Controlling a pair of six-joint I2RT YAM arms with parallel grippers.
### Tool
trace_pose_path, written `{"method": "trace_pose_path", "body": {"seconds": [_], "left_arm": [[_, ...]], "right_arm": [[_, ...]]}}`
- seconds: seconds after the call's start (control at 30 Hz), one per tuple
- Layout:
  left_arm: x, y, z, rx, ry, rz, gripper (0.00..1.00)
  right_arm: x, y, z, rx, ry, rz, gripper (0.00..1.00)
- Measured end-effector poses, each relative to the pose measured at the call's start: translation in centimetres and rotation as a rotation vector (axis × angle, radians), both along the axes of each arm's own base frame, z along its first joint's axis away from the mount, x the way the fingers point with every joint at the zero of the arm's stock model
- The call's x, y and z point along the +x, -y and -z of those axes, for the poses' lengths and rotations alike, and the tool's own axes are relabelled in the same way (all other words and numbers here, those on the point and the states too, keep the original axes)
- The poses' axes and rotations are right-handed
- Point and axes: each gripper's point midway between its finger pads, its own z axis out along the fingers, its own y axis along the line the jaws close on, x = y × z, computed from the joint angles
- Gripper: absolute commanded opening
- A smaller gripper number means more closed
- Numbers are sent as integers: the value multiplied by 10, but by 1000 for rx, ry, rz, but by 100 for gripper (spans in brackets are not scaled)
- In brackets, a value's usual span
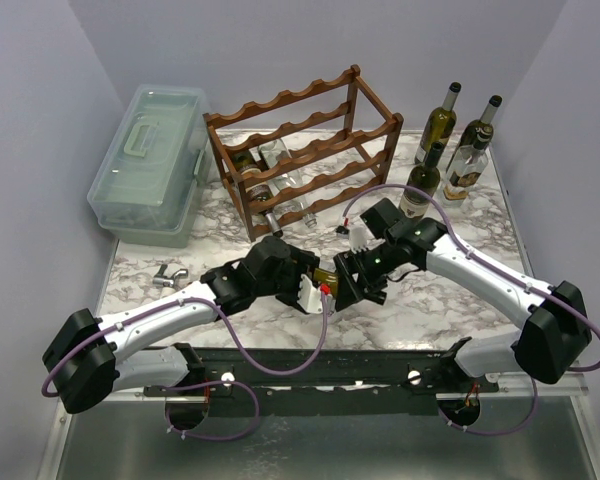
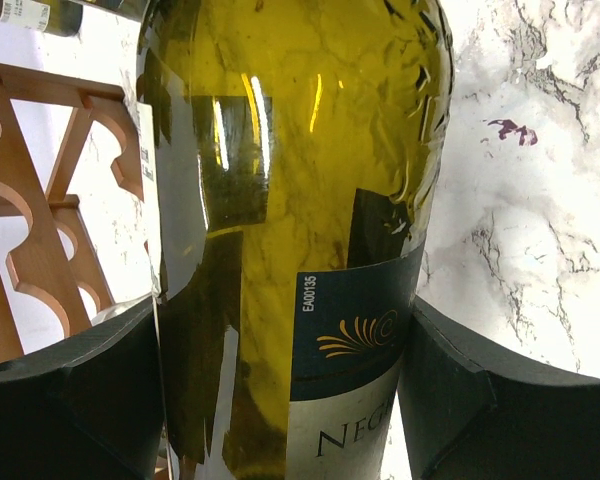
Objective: Put the wine bottle on the wine rack
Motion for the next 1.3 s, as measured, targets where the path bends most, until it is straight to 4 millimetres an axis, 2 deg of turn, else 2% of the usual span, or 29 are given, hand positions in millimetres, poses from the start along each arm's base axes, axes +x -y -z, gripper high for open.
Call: {"method": "trace_pose_path", "body": {"seconds": [0.1,0.13,0.17,0.2,0.47,0.57,0.6,0.67,0.77,0.87,0.93,1.03,1.13,1.17,1.3], "left_arm": [[0,-1,1,7,0,1,2],[1,-4,5,27,0,-2,19],[1,-6,6,33,-6,-4,45],[0,-6,7,34,-9,-3,55],[-3,-2,5,14,-24,-5,87],[-4,7,-7,-55,-60,-21,94],[-4,10,-17,-92,-68,-28,97],[-3,16,-39,-169,-64,-37,97],[-4,23,-90,-344,-33,-41,98],[-6,22,-129,-488,-18,-49,99],[-4,20,-150,-575,-18,-72,99],[10,11,-173,-678,-21,-170,99],[46,-19,-194,-788,10,-401,99],[53,-26,-199,-815,18,-444,99],[95,-89,-214,-1004,55,-806,99]], "right_arm": [[-1,-2,-2,22,9,-28,15],[-3,-3,-4,33,13,-40,3],[-6,-4,-5,37,12,-45,1],[-6,-4,-5,35,10,-46,1],[-9,2,-6,22,25,-15,1],[-7,6,-10,8,65,11,1],[-4,9,-11,-3,83,31,1],[2,16,-12,-30,112,84,1],[8,27,-15,-56,156,160,0],[11,34,-23,-60,198,203,1],[15,38,-26,-69,227,232,0],[23,47,-25,-120,259,282,1],[31,57,-24,-179,290,333,0],[34,59,-23,-194,299,346,1],[45,68,-19,-252,333,393,1]]}}
